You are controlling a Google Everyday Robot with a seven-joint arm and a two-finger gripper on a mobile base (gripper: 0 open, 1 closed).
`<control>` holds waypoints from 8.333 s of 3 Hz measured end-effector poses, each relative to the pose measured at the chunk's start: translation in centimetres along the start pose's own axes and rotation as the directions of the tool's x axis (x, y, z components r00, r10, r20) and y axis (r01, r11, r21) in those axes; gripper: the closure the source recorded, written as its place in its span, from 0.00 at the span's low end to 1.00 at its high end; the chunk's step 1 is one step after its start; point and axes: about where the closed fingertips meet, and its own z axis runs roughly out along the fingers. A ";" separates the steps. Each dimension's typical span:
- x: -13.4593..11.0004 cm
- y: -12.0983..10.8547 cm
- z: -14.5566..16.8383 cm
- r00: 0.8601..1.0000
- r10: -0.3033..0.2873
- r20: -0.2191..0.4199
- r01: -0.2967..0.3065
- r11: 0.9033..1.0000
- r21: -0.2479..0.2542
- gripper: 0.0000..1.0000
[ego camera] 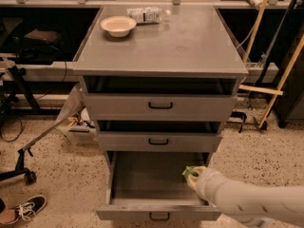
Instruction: Place green rice chip bag into bottom drawer
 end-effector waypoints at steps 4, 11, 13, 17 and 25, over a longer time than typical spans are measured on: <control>-0.3 14.2 24.3 0.989 0.040 -0.143 -0.061 0.987 -0.146 1.00; 7.1 6.8 35.4 0.994 0.098 -0.049 -0.109 0.922 -0.371 0.58; 7.1 6.8 35.4 0.994 0.098 -0.049 -0.109 0.922 -0.371 0.12; 4.2 -1.8 22.3 0.981 0.180 0.072 -0.170 0.977 -0.132 0.00; -14.8 -19.9 -15.1 0.953 0.180 0.244 -0.230 0.954 0.195 0.00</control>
Offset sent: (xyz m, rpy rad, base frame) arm 0.0446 0.1614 -0.3012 -0.0448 0.3020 0.0289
